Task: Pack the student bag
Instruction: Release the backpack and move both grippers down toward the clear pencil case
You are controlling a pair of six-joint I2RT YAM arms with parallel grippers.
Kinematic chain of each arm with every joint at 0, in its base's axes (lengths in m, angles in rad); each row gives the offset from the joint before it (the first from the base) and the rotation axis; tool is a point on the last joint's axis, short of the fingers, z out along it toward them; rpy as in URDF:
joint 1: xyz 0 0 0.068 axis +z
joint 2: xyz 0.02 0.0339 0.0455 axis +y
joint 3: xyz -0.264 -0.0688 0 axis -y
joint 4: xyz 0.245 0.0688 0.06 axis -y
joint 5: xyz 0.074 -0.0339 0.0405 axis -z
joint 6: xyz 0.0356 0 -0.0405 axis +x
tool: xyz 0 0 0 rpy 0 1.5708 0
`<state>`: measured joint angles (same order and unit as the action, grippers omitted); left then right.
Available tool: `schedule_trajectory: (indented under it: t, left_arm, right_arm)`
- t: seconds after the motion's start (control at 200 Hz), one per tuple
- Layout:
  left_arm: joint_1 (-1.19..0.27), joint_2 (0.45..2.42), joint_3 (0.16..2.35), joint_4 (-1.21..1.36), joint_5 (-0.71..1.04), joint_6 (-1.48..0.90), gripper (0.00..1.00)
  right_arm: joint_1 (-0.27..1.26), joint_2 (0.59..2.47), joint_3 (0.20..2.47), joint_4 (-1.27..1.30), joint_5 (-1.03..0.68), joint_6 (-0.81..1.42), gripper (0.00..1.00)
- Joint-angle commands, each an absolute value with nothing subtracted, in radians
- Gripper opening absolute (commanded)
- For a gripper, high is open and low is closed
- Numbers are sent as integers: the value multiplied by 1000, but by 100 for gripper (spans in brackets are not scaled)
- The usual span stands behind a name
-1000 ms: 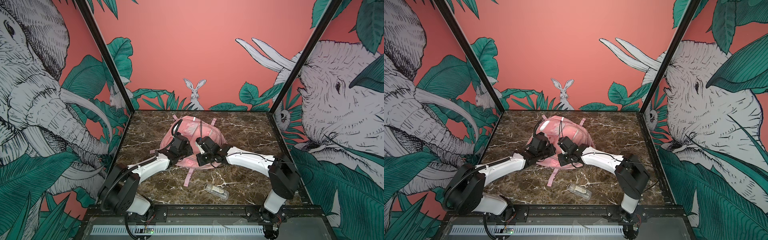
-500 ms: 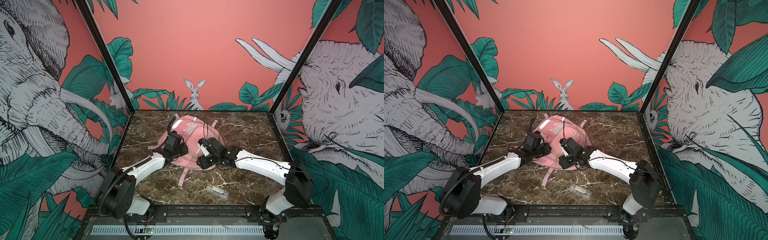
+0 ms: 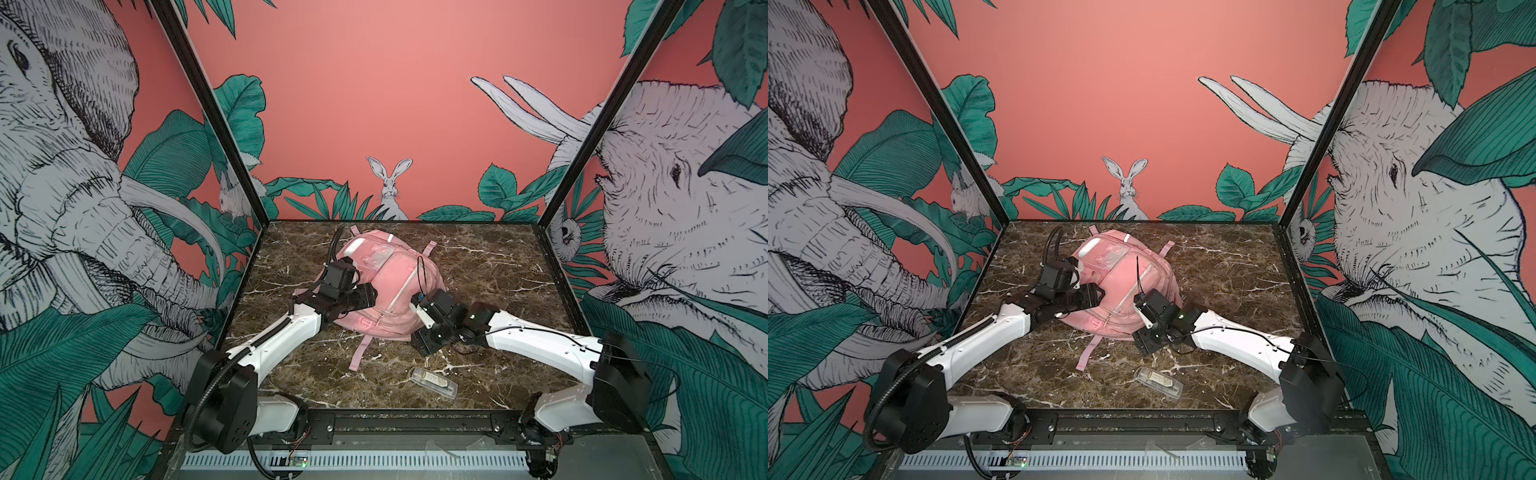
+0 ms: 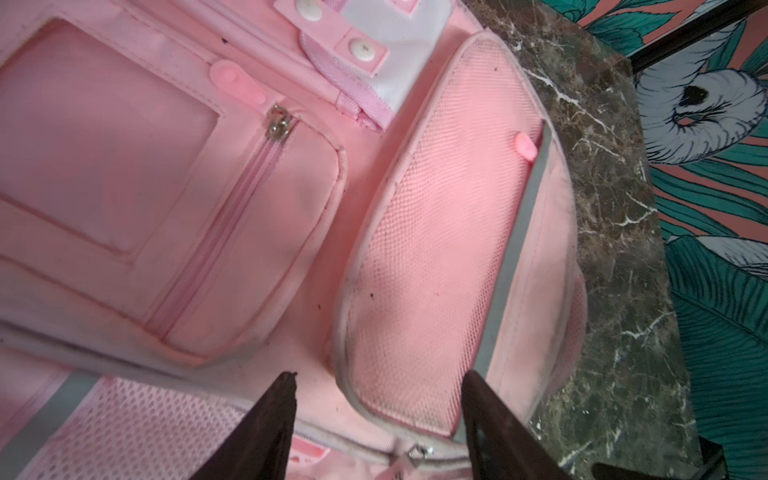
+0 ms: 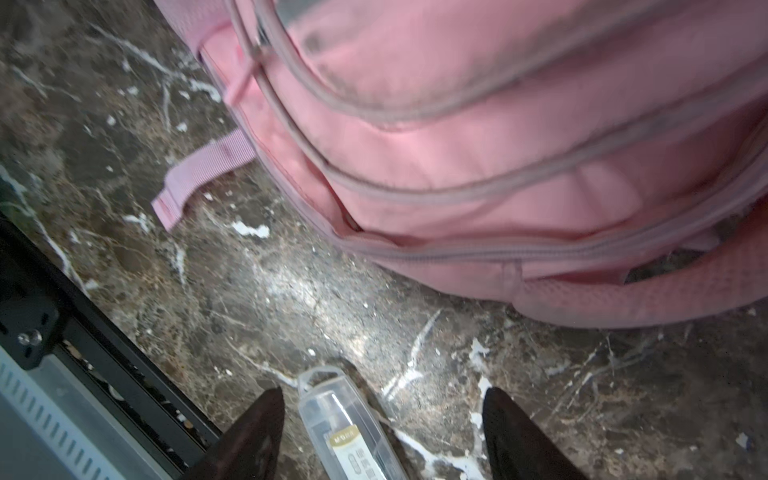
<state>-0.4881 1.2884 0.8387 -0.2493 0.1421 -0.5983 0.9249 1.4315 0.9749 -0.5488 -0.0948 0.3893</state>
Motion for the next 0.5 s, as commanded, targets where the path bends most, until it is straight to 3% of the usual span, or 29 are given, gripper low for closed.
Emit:
schedule_trajectory:
  t: [0.0,0.495]
  left_arm:
    - [-506,1196,850,-357,129,-543,68]
    - [-770,1047,768,-542,57,-586,73]
  right_arm:
    - [912,1401,929,-572,-117,391,75]
    - [900,1395,774,-470,-311,475,76]
